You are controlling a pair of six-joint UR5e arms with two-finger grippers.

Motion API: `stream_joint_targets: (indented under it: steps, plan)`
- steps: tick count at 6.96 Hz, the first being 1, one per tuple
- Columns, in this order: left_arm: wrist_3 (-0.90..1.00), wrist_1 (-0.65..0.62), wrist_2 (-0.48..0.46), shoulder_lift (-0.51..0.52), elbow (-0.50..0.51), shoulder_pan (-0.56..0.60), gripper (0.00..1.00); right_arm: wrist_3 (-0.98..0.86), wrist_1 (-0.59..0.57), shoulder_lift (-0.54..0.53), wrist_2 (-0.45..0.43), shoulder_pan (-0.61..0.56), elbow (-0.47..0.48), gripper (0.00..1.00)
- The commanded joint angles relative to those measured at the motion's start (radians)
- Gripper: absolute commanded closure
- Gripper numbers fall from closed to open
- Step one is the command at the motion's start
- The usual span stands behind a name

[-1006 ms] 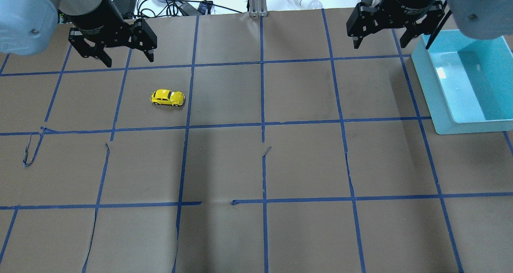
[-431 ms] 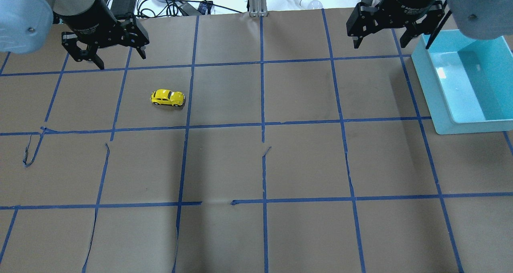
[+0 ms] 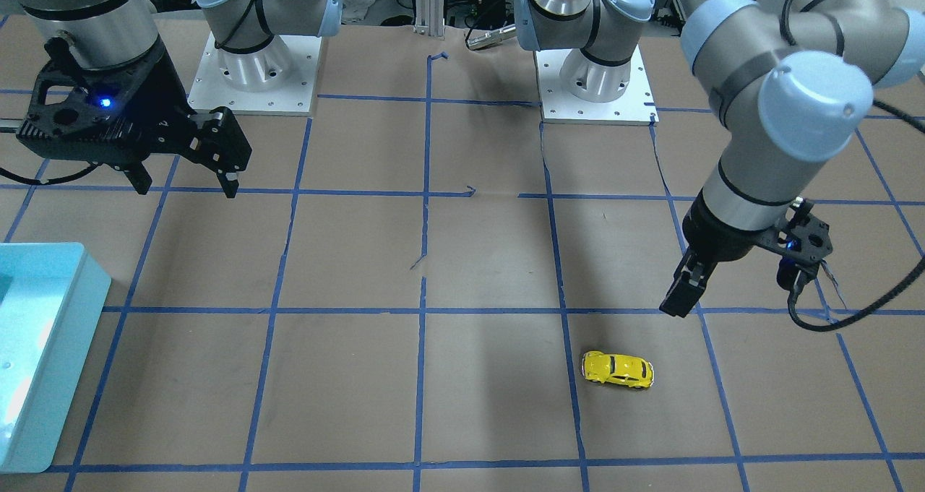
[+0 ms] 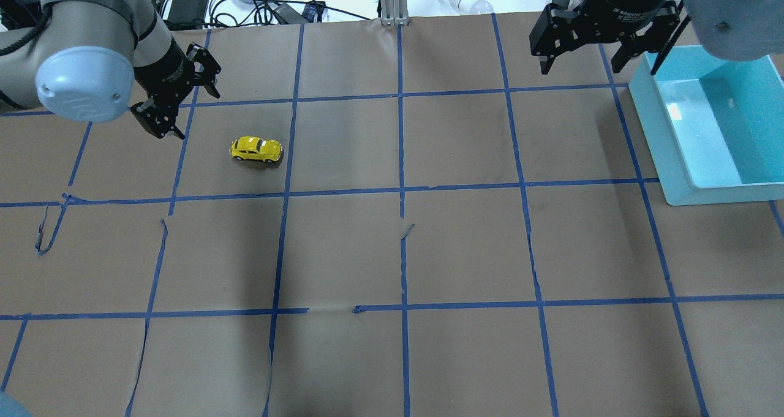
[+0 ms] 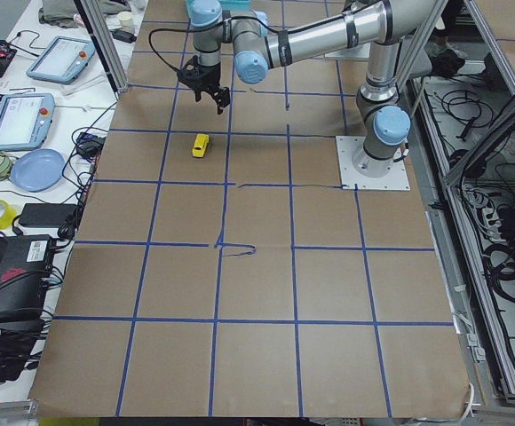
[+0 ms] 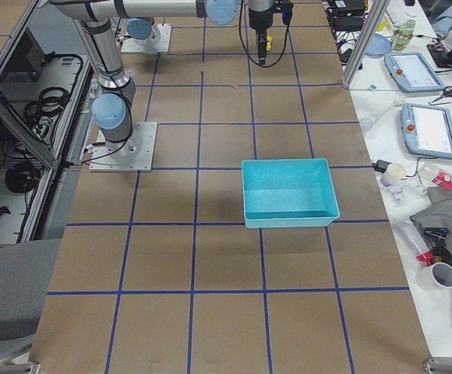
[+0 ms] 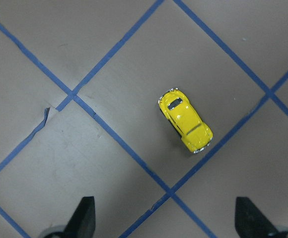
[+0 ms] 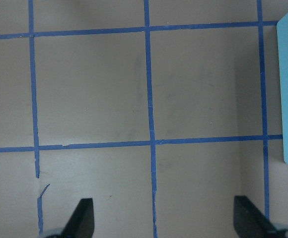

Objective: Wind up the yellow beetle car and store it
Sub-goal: 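Lower the left gripper over the yellow beetle car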

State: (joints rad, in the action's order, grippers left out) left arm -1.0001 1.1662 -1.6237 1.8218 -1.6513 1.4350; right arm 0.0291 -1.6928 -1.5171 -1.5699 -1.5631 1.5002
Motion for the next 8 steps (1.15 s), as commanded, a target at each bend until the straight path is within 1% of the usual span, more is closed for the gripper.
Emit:
stream_joint_targets:
  steps: [1,2,3,4,6,7,8]
  plan:
    - [-0.289,-0.083,0.101,0.086,-0.024,-0.013,0.0,0.0,-0.001,0.0,0.001,0.0,0.0,0.0]
    - [-0.311,-0.147,0.181,0.143,-0.024,-0.013,0.0,0.0,0.001,0.0,0.001,0.0,0.0,0.0]
    - [-0.311,-0.155,0.183,0.19,-0.018,-0.013,0.0,0.0,0.004,-0.003,-0.001,0.002,0.0,0.0]
    - [-0.31,-0.196,0.182,0.226,-0.027,-0.013,0.0,0.0,0.007,-0.005,0.001,0.002,0.0,0.0]
    - [-0.287,-0.201,0.173,0.26,-0.025,-0.013,0.0,-0.006,0.004,0.001,0.001,0.009,0.0,0.0]
    - [-0.291,-0.206,0.168,0.284,-0.015,-0.013,0.0,-0.005,-0.005,0.008,0.014,0.035,-0.002,0.0]
    - [-0.295,-0.236,0.168,0.307,-0.015,-0.013,0.0,-0.011,-0.004,0.008,0.014,0.067,-0.002,0.0]
